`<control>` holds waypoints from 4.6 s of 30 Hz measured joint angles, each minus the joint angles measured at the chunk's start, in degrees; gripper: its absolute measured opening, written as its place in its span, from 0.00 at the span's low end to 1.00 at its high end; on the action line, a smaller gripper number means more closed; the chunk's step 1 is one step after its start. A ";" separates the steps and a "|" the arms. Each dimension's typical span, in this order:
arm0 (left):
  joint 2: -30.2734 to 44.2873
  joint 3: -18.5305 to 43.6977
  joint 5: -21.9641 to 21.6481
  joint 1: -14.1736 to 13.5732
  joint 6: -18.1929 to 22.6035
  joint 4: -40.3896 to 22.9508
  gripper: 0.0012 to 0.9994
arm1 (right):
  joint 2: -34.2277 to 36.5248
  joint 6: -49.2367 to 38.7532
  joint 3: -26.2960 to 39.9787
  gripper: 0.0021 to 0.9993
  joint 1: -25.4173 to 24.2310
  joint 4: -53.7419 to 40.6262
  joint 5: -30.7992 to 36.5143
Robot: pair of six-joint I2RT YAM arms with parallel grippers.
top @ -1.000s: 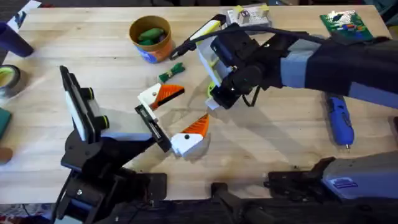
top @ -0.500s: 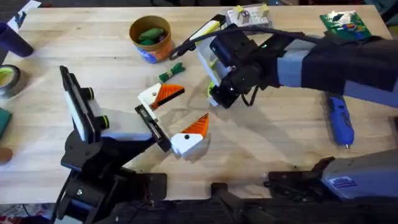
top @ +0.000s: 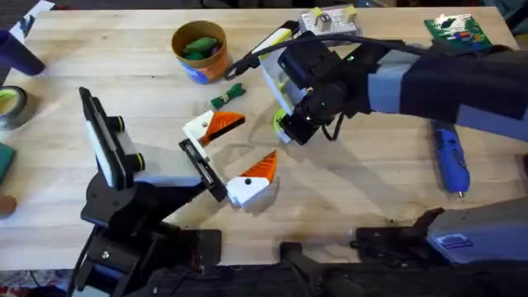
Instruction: Pick up the gripper from the table and insert it into the empty holder that is missing its gripper. Then pick up a screw, insert it into the mounting hole, and use the screwdriver to tighten it. Finally, clean up the table by picking up the vegetable and placing it into the bucket.
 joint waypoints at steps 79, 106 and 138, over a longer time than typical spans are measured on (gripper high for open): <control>0.00 0.00 -0.02 0.00 -0.41 0.00 0.99 | 9.16 11.53 47.31 0.00 19.82 -27.94 -1.06; 0.00 0.00 -0.02 0.00 -0.42 0.00 0.99 | 11.20 10.69 47.33 0.00 19.82 -28.06 -1.05; 0.00 0.00 -0.15 0.00 -0.42 0.02 0.99 | 8.99 9.86 47.36 1.00 16.36 -28.13 -0.09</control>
